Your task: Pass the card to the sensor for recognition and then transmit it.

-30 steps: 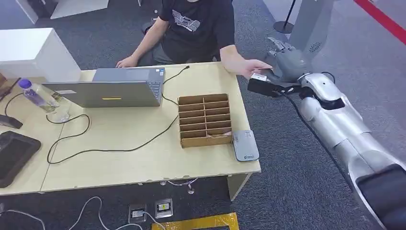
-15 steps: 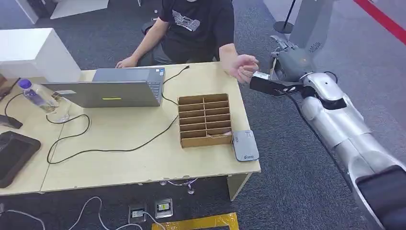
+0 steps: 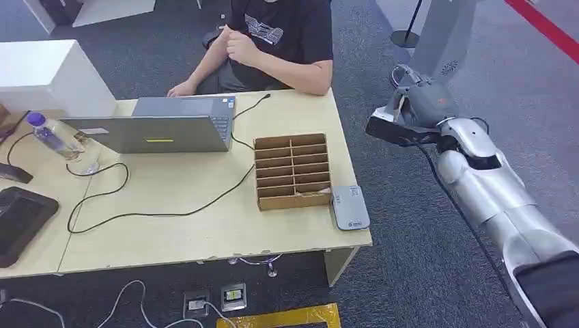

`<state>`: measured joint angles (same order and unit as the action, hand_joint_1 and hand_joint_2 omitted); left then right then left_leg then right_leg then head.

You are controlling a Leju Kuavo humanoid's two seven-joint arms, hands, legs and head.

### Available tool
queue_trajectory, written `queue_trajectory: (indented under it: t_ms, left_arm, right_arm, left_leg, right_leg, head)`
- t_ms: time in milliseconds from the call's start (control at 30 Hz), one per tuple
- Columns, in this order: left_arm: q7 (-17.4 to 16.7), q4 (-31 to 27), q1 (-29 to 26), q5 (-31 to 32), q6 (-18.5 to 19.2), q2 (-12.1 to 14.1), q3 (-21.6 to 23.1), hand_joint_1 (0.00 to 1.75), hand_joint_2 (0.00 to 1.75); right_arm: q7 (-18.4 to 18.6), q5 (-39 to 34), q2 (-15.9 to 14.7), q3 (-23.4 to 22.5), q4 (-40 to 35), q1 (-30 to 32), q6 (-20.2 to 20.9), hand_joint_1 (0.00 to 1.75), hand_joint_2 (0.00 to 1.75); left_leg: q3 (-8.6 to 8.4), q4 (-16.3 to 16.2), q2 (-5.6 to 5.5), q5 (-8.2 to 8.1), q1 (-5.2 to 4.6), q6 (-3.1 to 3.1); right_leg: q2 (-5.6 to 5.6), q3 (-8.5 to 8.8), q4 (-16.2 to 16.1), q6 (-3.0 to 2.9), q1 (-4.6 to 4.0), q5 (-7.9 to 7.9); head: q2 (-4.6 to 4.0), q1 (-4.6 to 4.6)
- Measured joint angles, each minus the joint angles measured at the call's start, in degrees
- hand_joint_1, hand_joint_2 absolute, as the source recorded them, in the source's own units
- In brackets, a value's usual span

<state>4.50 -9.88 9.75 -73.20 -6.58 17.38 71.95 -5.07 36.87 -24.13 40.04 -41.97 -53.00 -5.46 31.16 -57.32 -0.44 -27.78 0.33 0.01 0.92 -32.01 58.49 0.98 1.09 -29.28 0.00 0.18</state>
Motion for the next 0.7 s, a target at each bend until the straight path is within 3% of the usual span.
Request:
queue_trajectory:
  t_ms: [200, 333, 533, 700]
  left_arm:
    - [0.0, 0.0, 0.0, 0.0, -0.1, -0.1, 0.0, 0.00, 0.00]
    - [0.0, 0.0, 0.0, 0.1, -0.2, -0.3, 0.0, 0.00, 0.00]
    - [0.0, 0.0, 0.1, 0.2, -0.2, -0.7, 0.0, 0.00, 0.00]
    - [0.0, 0.0, 0.2, 0.6, -0.2, -1.0, 0.0, 0.00, 0.00]
  right_arm:
    - [3.5, -4.0, -2.9, -1.9, -5.4, 8.0, 0.3, 1.75, 1.75]
    - [5.1, -5.9, -3.2, -2.8, -8.2, 12.9, -0.5, 1.75, 1.75]
    - [3.2, -6.1, -1.3, -2.8, -8.6, 17.4, -4.3, 1.75, 1.75]
    - [1.8, -6.9, 1.3, -2.7, -8.2, 19.4, -4.8, 1.75, 1.75]
  left_leg:
    - [0.01, 0.0, 0.05, -0.06, 0.00, -0.01]
    - [0.01, 0.0, 0.08, -0.06, 0.01, -0.01]
    - [0.02, 0.0, 0.08, -0.06, 0.06, -0.02]
    - [0.03, 0.0, 0.08, -0.05, 0.07, -0.02]
  right_leg:
    - [-0.03, -0.01, 0.0, 0.00, 0.00, 0.00]
    - [-0.04, -0.01, 0.0, 0.00, 0.00, 0.00]
    - [-0.04, -0.01, 0.0, 0.00, -0.05, 0.00]
    - [-0.05, -0.01, 0.0, -0.01, -0.06, -0.01]
  head:
    - [0.00, 0.00]
    - [0.00, -0.02]
    - [0.00, -0.02]
    - [0.00, -0.02]
